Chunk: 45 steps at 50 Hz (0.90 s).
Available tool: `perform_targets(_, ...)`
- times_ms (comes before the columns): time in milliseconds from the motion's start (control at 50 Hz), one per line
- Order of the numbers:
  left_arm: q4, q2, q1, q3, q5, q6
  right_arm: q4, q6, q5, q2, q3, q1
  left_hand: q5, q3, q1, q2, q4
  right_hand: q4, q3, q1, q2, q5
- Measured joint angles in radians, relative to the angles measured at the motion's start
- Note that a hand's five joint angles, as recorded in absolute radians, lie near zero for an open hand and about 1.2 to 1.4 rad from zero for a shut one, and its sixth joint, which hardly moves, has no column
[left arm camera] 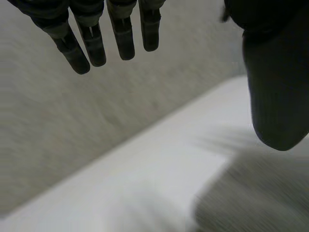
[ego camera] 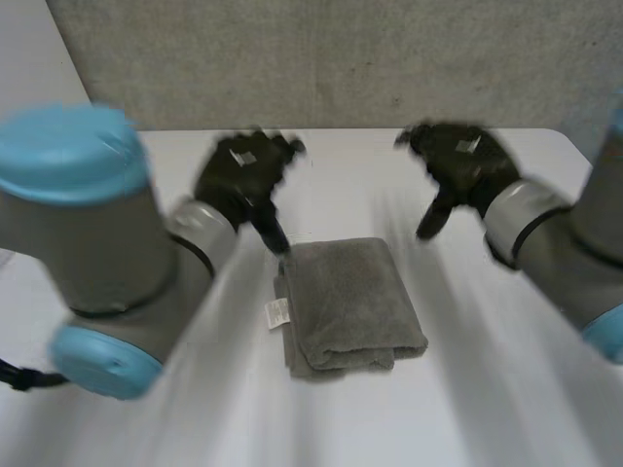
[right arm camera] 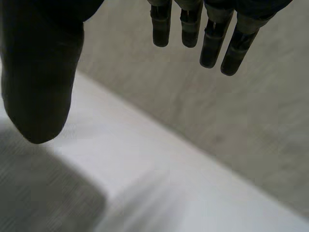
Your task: Fold the towel.
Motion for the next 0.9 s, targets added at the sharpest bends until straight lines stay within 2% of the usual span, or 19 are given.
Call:
perform_targets(120, -0.096, 0.144, 0.102, 0.053, -0.027, -0.022, 0.036, 0.041, 0.092, -0.107, -0.058, -0.008, 0.001, 0.0, 0.0, 0.0, 0.0, 0.0, 0.0, 0.0, 0.0, 0.0)
perform_targets(280, -0.236, 0.191, 0.17, 0.129, -0.052, -0.072, 0.084, 0.046, 0.156, -0.131, -0.095, -0.035, 0.0, 0.0, 0.0, 0.0, 0.0, 0.0, 0.0, 0.0, 0.0, 0.0)
perform_targets(540, -0.265, 0.184, 0.171, 0.129, -0.049, -0.084, 0.101, 0.043, 0.158, -0.119, -0.103, -0.088, -0.001, 0.0, 0.0, 0.0, 0.0, 0.0, 0.0, 0.0, 0.0, 0.0)
perform_targets(900, -0.261, 0.186, 0.168, 0.121, -0.044, -0.083, 0.103, 0.038, 0.14, -0.098, -0.1, -0.076, -0.012, -0.009, -0.01, -0.011, -0.01, 0.0, 0.0, 0.0, 0.0, 0.0)
